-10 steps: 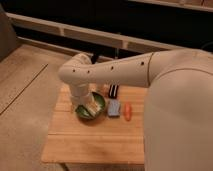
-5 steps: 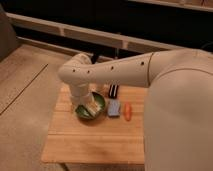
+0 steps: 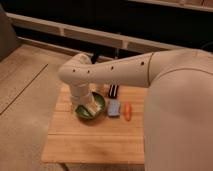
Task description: Place the eraser on the white sponge
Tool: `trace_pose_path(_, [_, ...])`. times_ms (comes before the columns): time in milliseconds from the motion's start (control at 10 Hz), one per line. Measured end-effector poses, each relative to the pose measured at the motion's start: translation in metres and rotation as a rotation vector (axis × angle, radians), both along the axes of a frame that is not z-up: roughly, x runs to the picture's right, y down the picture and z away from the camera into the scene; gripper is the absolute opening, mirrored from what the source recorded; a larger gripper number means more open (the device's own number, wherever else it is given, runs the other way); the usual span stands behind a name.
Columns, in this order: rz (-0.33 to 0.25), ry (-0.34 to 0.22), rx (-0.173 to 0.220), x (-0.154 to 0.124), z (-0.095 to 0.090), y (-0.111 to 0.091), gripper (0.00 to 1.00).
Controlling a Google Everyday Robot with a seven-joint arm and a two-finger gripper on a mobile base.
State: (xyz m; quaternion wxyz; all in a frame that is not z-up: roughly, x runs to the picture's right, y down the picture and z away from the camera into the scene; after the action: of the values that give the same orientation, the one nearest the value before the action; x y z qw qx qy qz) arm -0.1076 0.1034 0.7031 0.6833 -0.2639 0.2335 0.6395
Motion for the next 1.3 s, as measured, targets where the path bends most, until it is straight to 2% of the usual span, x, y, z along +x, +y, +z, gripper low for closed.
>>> trace_pose_path(500, [-0.001, 0.0, 0.004, 0.0, 0.0, -0.001, 0.65])
trace_pose_path(600, [-0.004, 0.0, 0.012, 0.001, 0.0, -0.003, 0.65])
trace_pose_path(700, [-0.001, -0.006, 0.049, 0.002, 0.001, -0.014, 0.65])
trace_pose_path(900, [-0.004, -0.033, 0.24, 0.026, -0.002, -0.076, 0.65])
trace_pose_path(1000, [0.01, -0.037, 0.318, 0.041, -0.01, -0.101, 0.65])
trace_pose_path(1100, [0.04, -0.033, 0.423, 0.065, -0.026, -0.134, 0.65])
trace_pose_path(1200, [0.056, -0.021, 0.475, 0.081, -0.034, -0.15, 0.65])
trace_pose_path(1300, [0.064, -0.022, 0.485, 0.083, -0.037, -0.153, 0.65])
